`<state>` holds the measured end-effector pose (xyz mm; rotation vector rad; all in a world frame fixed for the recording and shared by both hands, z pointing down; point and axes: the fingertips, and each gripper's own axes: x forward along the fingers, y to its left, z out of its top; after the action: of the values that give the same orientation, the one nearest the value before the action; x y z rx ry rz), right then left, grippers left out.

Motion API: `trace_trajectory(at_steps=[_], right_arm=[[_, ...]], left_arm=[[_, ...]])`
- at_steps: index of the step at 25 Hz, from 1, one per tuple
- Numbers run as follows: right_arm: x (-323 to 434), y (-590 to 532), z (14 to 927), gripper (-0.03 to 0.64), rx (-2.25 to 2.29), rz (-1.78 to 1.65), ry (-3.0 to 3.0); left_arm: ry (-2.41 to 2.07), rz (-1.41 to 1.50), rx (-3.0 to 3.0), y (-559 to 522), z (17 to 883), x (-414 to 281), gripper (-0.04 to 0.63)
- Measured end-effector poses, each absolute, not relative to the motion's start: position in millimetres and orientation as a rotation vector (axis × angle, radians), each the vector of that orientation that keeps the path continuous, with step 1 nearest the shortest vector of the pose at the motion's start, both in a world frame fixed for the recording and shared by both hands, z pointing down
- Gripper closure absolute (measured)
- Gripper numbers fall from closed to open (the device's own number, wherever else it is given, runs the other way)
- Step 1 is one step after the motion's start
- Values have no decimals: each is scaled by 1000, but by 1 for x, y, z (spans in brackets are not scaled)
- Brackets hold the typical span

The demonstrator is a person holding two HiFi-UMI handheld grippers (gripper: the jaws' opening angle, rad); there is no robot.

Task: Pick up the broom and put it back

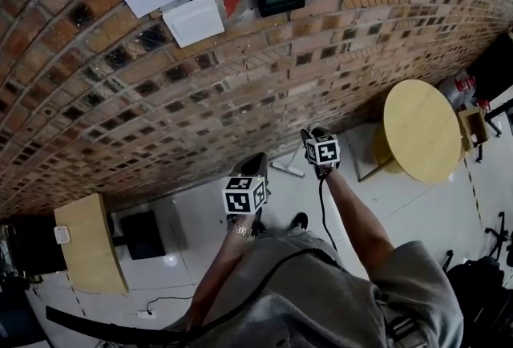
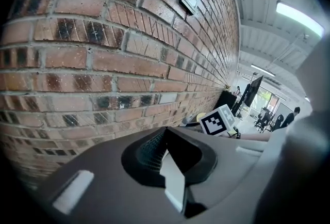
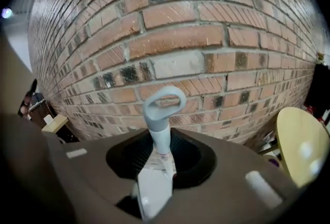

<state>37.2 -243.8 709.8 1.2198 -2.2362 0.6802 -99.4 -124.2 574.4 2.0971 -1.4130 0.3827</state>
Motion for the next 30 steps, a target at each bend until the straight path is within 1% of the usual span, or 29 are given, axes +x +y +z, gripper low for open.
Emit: trace_trajectory(at_steps=[9, 14, 20, 21, 24, 26, 30], right_arm=[[47, -285, 776, 517, 1172, 642, -2155], [48, -328, 780, 517, 1166, 563, -2192], [65, -371, 779, 515, 1223, 597, -2140], [65, -373, 778, 498, 1220, 581, -2135], [65, -376, 778, 388, 1205, 583, -2127], [65, -376, 778, 383, 1204, 598, -2125], [72, -373, 779, 344, 1225, 607, -2106]], left_arm=[[-1481, 398, 1984, -108, 593, -119, 600], [-1508, 401, 1922, -99, 605, -127, 600], [-1509, 408, 1888, -92, 616, -126, 600], [-1511, 407, 1886, -92, 616, -126, 600], [-1512, 405, 1890, -95, 614, -126, 600], [-1507, 406, 1896, -96, 614, -124, 600], [-1490, 413, 1912, -95, 613, -118, 600]])
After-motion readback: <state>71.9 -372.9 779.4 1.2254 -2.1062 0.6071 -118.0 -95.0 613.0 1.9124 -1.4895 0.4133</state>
